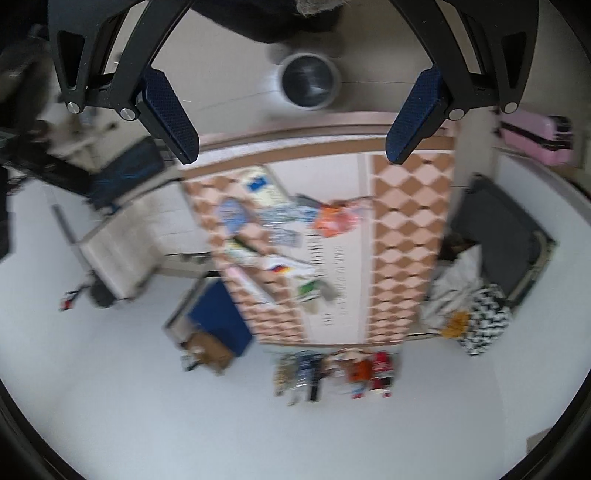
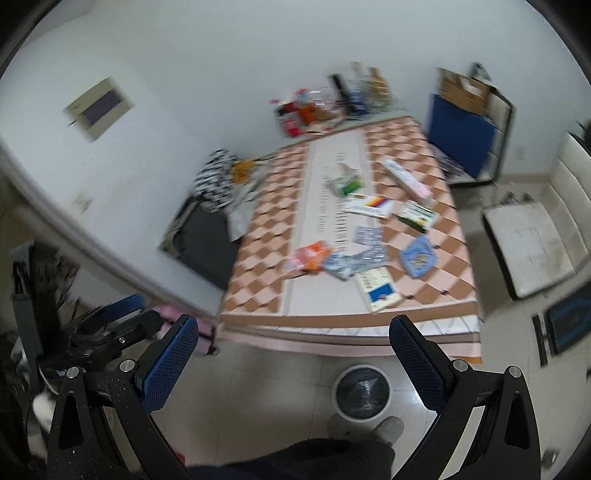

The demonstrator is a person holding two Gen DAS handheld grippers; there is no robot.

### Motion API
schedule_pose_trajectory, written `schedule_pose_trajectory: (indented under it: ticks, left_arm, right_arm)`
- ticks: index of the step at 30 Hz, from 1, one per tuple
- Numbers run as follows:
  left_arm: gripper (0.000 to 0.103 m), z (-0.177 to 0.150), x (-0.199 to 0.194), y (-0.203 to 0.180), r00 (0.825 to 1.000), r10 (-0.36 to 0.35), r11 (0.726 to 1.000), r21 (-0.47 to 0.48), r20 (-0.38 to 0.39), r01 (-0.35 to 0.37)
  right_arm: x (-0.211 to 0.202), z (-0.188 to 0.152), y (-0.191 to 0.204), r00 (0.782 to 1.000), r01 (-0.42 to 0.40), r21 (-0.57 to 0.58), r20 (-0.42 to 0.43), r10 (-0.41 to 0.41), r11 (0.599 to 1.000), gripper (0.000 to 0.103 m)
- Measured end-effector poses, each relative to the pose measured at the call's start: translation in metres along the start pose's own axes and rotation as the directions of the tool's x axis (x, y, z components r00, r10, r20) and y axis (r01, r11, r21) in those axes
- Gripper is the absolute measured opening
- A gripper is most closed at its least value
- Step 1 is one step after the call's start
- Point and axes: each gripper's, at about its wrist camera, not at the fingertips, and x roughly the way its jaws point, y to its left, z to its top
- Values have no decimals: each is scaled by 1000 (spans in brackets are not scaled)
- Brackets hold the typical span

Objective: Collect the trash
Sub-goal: 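Grasp the blue printed bag with the right tool while the left tool grasps the white medicine box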

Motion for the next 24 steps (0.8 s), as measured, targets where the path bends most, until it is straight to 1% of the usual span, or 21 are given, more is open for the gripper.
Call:
schedule_pose_trajectory:
  ticks: [2,4,5,7,9,11,12,14,15,16,18,19,20,21,22,23,24]
  left_arm:
    - [103,1,31,7,998,59,998,-18,-20,-59]
    - [103,2,68,14,991,116,992,-43,-63,-119]
    - [103,3,84,16,987,135,989,-55,-85,-140]
    - [103,3,126,19,976,167,979,-99,-140,-181]
    - [103,2,164,20,963,174,968,-145,-204,-206]
    - [103,-1,201,21,946,190,949,-196,-264,-246]
    - [103,-3,223,22,932,200,937,-219,-301,-272]
    - [103,-8,253,22,905,227,912,-246,-361,-327]
    - [103,-12,269,23,888,239,897,-262,-393,-357]
    - [103,-15,287,23,870,247,879,-280,-427,-387]
    - [103,-21,312,25,845,253,853,-304,-472,-425]
    - [103,-24,324,25,832,249,843,-312,-496,-438]
    - [103,-25,334,23,824,244,839,-315,-510,-444]
    - [103,-26,342,21,813,246,834,-313,-527,-455]
    - [103,-26,349,18,805,246,831,-310,-540,-462]
    - [103,-26,353,16,801,244,830,-310,-547,-464]
    - [102,-26,355,12,797,239,829,-310,-555,-465]
  right_arm:
    - [21,5,-21,998,68,50,-5,-68,996,103]
    - [43,13,-42,991,133,82,-26,-131,988,103]
    - [59,17,-59,984,174,104,-48,-170,979,103]
    - [88,27,-89,975,212,139,-96,-200,967,103]
    - [127,38,-123,963,248,176,-150,-223,953,103]
    - [161,48,-152,957,256,200,-191,-219,946,103]
    - [185,55,-170,952,262,211,-217,-217,942,103]
    - [232,68,-200,941,272,203,-260,-216,941,102]
    - [252,73,-209,933,281,190,-283,-221,941,97]
    - [275,77,-220,924,284,171,-311,-222,943,89]
    - [329,86,-239,894,285,106,-388,-224,953,80]
    - [345,88,-243,883,280,83,-413,-222,956,76]
    - [367,91,-247,868,270,43,-443,-224,962,74]
    - [383,92,-250,852,268,5,-468,-234,963,70]
    - [394,92,-251,844,260,-16,-483,-235,966,62]
    - [405,93,-252,834,244,-39,-501,-230,969,57]
    - [416,93,-252,824,227,-70,-518,-230,971,48]
